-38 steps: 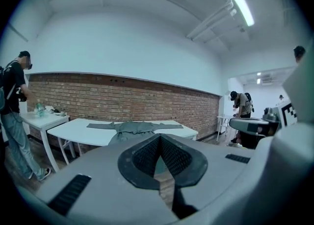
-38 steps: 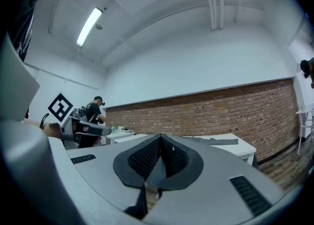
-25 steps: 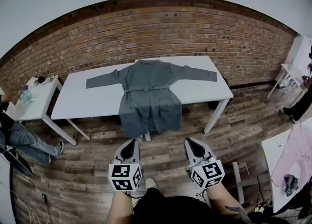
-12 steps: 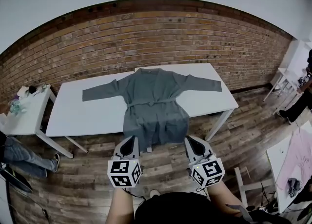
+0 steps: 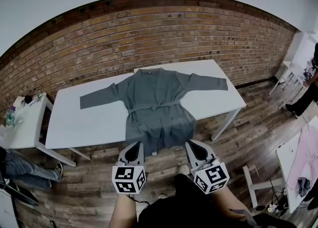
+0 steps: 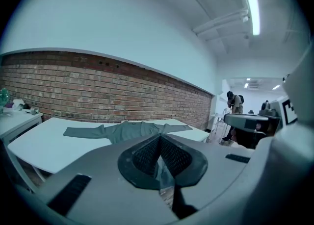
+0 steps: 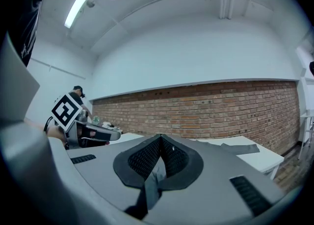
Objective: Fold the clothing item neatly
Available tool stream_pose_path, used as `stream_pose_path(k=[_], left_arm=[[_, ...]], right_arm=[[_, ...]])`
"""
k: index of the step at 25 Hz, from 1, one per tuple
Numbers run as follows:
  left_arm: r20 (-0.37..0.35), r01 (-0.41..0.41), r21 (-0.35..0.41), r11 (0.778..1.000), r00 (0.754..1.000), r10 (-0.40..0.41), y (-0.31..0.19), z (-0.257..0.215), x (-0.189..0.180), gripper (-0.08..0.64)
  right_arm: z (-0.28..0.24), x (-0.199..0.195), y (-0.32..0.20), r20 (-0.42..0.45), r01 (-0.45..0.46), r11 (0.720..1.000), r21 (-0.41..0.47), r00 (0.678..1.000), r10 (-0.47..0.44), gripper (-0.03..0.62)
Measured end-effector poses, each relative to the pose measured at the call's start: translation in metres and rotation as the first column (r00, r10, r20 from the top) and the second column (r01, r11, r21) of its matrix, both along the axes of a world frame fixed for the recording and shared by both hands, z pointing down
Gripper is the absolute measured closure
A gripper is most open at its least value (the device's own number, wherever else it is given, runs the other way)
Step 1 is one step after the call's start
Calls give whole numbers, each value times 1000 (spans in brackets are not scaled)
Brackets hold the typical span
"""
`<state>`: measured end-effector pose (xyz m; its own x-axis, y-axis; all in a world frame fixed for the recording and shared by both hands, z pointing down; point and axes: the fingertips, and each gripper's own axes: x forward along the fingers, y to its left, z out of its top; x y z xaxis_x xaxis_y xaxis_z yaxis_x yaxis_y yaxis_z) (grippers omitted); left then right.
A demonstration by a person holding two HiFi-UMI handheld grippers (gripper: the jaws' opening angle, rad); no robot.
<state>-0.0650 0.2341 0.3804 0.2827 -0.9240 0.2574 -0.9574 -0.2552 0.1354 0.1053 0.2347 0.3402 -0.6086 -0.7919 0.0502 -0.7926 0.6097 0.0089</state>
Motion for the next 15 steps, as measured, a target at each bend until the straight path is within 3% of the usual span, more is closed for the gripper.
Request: stream_pose_path(k=[6,12,15], left_arm=[[14,-12,10,1000,1000,12,-32,-5,-3,568],[18,-2,48,999,1000,1,-80,-25,-12,568],[86,37,64,997,995,-42,-110,-26,-16,568]], right_arm=[[-10,-6,-45,101,24,1000,-17,995,-22,592],[-23,-17,-102,82,33,999,41,996,-36,592],[-24,-19,-133,84,40,998,42,996,-44,592]])
